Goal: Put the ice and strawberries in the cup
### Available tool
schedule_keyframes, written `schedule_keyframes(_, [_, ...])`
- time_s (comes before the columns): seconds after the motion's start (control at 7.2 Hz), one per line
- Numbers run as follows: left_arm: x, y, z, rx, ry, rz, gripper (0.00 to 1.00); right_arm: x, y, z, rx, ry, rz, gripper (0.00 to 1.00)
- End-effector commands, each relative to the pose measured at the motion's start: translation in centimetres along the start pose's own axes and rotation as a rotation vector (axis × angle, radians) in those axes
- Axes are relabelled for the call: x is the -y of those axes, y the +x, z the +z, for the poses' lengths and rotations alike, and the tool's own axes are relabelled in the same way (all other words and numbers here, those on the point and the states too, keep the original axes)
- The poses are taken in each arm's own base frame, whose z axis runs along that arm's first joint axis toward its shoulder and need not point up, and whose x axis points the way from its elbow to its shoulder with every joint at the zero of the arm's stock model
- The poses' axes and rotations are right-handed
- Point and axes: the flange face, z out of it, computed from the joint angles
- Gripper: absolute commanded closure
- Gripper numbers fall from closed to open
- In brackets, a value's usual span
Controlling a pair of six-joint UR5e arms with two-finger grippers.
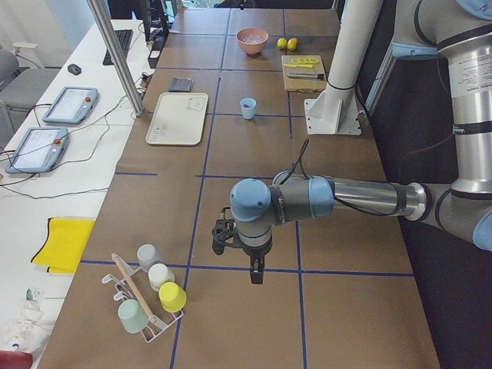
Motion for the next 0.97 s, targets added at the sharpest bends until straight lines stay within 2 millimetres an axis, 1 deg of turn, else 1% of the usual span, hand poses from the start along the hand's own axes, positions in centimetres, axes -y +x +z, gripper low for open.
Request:
schedule_keyframes(0.0, [0.1,0.8,-0.9,0.005,0.014,0.016,0.0,0.2,0.0,0.0,-0.001,0.004,-0.004,0.0])
schedule_keyframes(0.14, [0.0,0.8,-0.9,0.004,0.013,0.015,0.0,0.1,0.0,0.0,-0.001,0.021,-0.02,0.0])
schedule_keyframes(0.28, [0.1,0.5,-0.4,0.006,0.002,0.013,0.0,0.1,0.1,0.1,0.004,0.024,-0.021,0.0])
schedule_keyframes(0.42, [0.2,1.1,-0.8,0.01,0.01,0.025,0.0,0.3,0.1,0.1,0.007,0.024,-0.018,0.0])
schedule_keyframes(0.56, [0.1,0.9,-0.6,0.009,0.006,0.021,0.0,0.4,-0.1,0.0,0.01,0.026,-0.021,0.0])
schedule_keyframes(0.69, [-0.2,0.2,0.1,0.004,-0.011,0.004,0.0,0.5,0.3,0.5,0.01,0.017,-0.013,0.0])
schedule_keyframes(0.83, [-1.1,-0.1,0.8,0.0,-0.024,-0.006,0.0,0.6,0.8,0.9,0.007,0.009,-0.003,0.0])
